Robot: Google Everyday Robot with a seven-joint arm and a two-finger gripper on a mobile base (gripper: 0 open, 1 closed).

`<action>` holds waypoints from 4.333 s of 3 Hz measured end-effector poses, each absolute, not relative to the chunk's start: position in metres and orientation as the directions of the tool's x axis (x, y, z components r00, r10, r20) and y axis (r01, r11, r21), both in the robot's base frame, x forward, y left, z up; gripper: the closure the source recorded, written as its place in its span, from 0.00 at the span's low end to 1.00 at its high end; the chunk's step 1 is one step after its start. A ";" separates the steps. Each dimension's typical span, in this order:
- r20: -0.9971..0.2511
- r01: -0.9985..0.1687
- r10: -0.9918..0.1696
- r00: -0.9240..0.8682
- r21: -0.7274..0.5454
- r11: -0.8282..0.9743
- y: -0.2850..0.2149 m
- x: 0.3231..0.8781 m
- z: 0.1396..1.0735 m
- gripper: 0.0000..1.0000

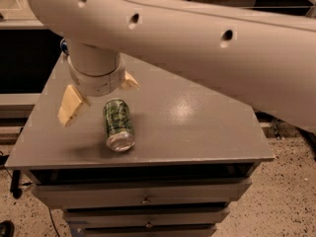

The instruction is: Place green can upright

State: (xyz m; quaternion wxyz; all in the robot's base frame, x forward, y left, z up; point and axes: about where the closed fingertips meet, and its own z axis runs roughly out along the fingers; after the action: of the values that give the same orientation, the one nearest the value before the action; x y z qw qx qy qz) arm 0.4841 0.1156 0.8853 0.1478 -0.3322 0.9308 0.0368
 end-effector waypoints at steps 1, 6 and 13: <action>-0.242 -0.466 -0.445 -0.862 0.032 0.884 0.104 0.484 0.852 0.00; -0.293 -0.236 -0.233 -0.927 -0.026 0.971 0.082 0.551 0.858 0.85; -0.808 -0.638 0.118 -0.577 0.536 0.553 0.064 0.658 0.897 1.00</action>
Offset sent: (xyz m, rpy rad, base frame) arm -0.0074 -0.0515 -0.0803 0.0375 0.1909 -0.5789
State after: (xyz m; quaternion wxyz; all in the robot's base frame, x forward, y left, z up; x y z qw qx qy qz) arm 0.6585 0.0637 0.8974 0.4278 -0.1687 0.7704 0.4416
